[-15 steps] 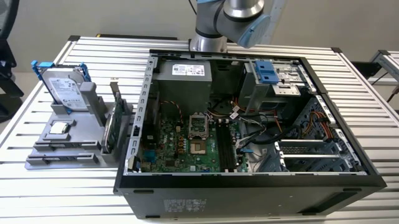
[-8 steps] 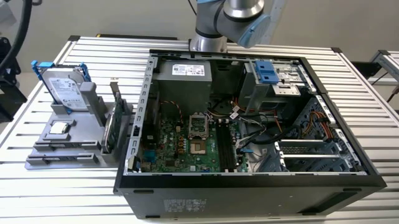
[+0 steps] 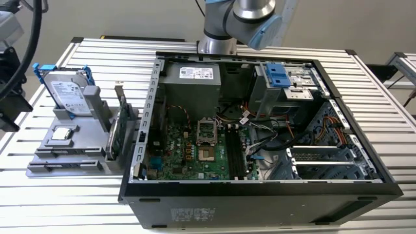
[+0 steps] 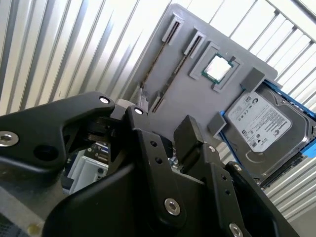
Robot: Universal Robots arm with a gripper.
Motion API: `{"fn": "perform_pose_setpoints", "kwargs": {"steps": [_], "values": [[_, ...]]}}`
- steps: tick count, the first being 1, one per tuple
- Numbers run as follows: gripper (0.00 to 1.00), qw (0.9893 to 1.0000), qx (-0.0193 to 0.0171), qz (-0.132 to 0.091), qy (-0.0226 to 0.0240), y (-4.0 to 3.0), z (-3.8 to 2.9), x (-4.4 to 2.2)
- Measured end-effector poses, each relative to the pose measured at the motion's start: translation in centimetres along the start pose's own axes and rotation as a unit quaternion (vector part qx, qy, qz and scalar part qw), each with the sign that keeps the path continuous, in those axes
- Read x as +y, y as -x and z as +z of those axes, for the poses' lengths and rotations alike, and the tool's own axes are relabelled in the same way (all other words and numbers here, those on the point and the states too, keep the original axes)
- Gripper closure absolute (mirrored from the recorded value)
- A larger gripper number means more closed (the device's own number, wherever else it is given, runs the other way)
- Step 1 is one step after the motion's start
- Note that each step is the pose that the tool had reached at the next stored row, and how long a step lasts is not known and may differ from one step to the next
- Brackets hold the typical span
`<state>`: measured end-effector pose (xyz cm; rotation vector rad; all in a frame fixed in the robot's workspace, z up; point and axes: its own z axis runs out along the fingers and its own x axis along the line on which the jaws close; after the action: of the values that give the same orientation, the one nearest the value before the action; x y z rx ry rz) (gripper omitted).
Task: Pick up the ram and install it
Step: 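Pick up the ram and move it above insertion slot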
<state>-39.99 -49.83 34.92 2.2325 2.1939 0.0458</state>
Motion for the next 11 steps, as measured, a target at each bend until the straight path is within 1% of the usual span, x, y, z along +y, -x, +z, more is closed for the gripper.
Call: {"fn": "perform_pose_setpoints", "kwargs": {"steps": [11], "values": [[0.0,1.0,0.0043,-0.001,-0.0001,0.02,1.97,-0.03]]}}
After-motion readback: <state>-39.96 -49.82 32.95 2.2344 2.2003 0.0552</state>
